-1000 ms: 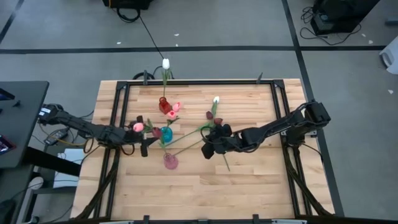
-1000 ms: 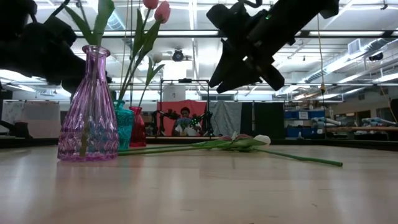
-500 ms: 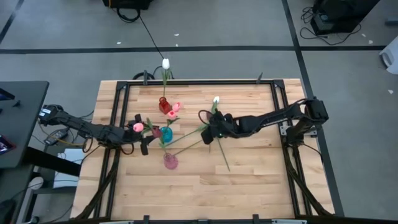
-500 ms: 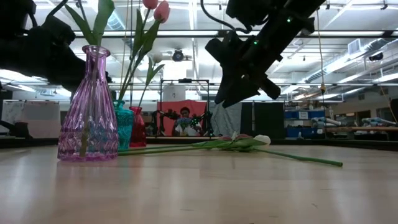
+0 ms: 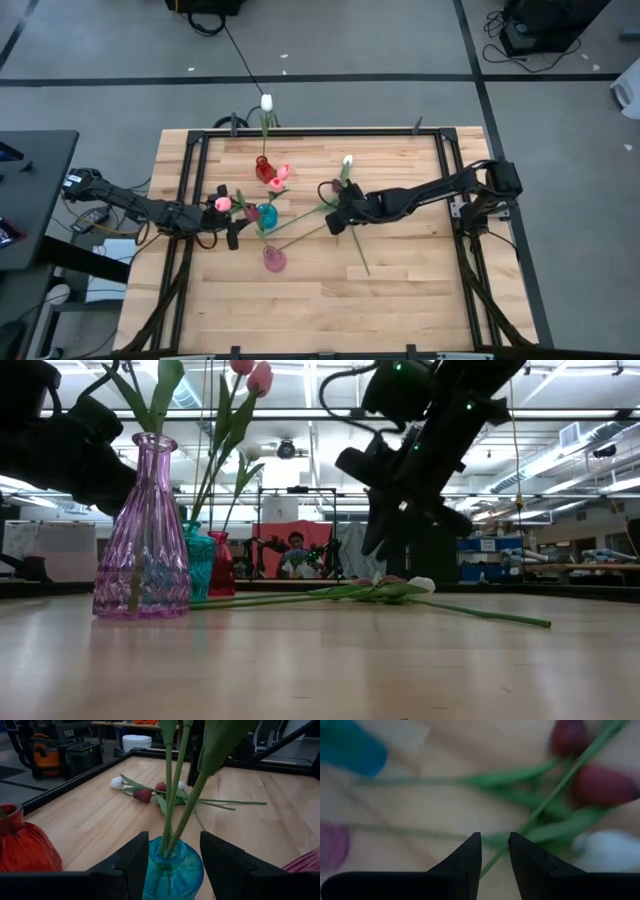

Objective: Sort flowers into vase by color
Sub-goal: Put the left white flower into the red vase

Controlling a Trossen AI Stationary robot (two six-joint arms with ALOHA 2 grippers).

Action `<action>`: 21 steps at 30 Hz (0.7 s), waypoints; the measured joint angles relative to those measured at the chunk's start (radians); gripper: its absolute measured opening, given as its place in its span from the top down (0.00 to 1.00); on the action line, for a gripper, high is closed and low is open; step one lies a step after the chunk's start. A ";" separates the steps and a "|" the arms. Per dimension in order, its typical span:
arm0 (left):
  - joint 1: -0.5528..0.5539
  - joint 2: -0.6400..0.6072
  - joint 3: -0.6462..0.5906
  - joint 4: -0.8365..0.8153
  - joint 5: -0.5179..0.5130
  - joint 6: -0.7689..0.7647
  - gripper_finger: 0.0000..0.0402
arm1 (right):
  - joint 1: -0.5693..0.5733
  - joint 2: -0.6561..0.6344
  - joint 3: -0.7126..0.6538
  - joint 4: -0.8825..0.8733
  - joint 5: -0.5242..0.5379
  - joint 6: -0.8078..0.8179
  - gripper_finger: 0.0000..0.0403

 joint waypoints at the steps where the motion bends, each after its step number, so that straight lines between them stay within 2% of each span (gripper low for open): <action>1: 0.000 0.000 0.000 0.000 0.000 0.000 0.54 | 0.002 0.010 0.000 0.008 -0.037 0.003 0.72; 7: 0.000 0.000 0.000 -0.002 0.000 -0.001 0.54 | 0.014 0.057 0.000 0.014 -0.206 0.043 0.72; 13: 0.000 0.000 0.000 -0.002 0.000 -0.001 0.54 | 0.014 0.075 0.000 0.009 -0.236 0.070 0.72; 21: 0.000 0.000 0.000 -0.001 0.000 -0.001 0.54 | 0.014 0.087 0.000 0.020 -0.195 0.071 0.72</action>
